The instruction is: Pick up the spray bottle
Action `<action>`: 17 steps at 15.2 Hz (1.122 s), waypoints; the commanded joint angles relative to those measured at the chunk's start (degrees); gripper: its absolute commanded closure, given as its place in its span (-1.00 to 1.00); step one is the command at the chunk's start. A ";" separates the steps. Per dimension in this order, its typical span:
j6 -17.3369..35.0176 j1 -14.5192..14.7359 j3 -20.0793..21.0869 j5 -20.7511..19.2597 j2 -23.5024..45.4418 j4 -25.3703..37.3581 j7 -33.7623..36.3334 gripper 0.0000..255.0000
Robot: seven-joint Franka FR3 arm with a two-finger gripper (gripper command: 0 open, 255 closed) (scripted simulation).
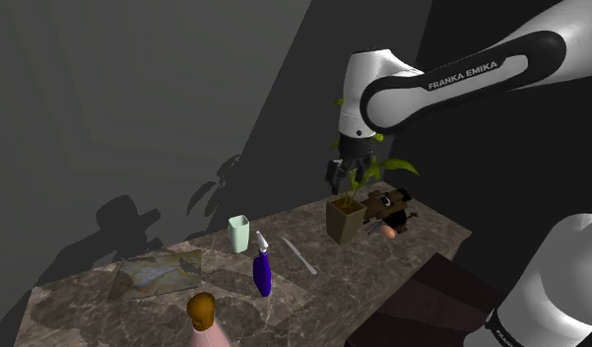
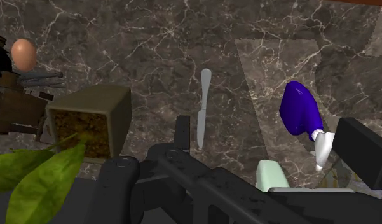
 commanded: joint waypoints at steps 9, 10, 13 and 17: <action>13.39 1.36 3.42 -3.87 20.80 7.23 7.80 -1.00; 14.29 1.65 3.58 -4.52 22.97 8.45 8.66 -1.00; 16.56 2.81 3.71 -6.53 29.49 12.54 11.13 -1.00; 18.67 4.89 3.30 -8.96 38.16 19.01 13.95 -1.00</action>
